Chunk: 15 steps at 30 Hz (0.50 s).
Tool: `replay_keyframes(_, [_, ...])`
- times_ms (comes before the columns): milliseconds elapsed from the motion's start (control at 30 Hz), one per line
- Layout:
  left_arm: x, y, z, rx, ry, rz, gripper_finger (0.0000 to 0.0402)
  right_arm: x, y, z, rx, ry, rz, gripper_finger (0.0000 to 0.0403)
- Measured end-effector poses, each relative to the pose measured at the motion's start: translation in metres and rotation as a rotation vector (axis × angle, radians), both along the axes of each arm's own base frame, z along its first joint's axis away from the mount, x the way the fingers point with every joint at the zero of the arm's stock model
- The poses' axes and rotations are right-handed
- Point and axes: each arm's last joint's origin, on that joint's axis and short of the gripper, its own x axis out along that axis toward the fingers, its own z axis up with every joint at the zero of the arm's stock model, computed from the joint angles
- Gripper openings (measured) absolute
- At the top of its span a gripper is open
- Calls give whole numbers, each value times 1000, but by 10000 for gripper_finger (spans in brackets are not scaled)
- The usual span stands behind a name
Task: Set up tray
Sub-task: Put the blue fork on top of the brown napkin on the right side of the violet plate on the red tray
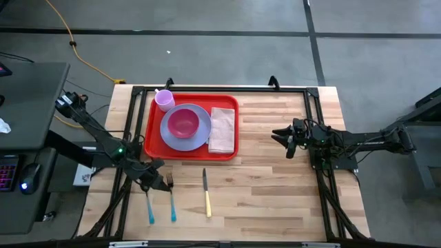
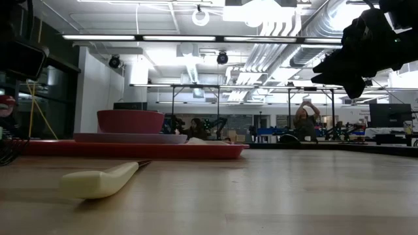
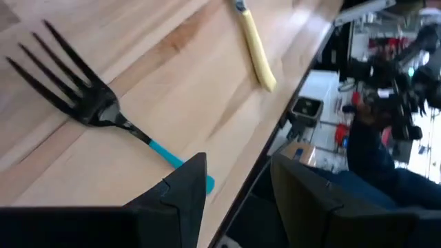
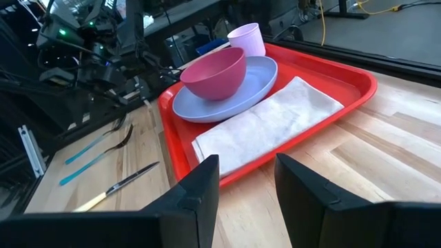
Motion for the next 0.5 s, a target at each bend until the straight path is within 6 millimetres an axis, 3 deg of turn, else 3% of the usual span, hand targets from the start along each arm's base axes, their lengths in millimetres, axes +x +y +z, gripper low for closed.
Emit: replay_keyframes(500, [7,-4,13,-151,-100,99,193,0,1,0,-19,4,23,118])
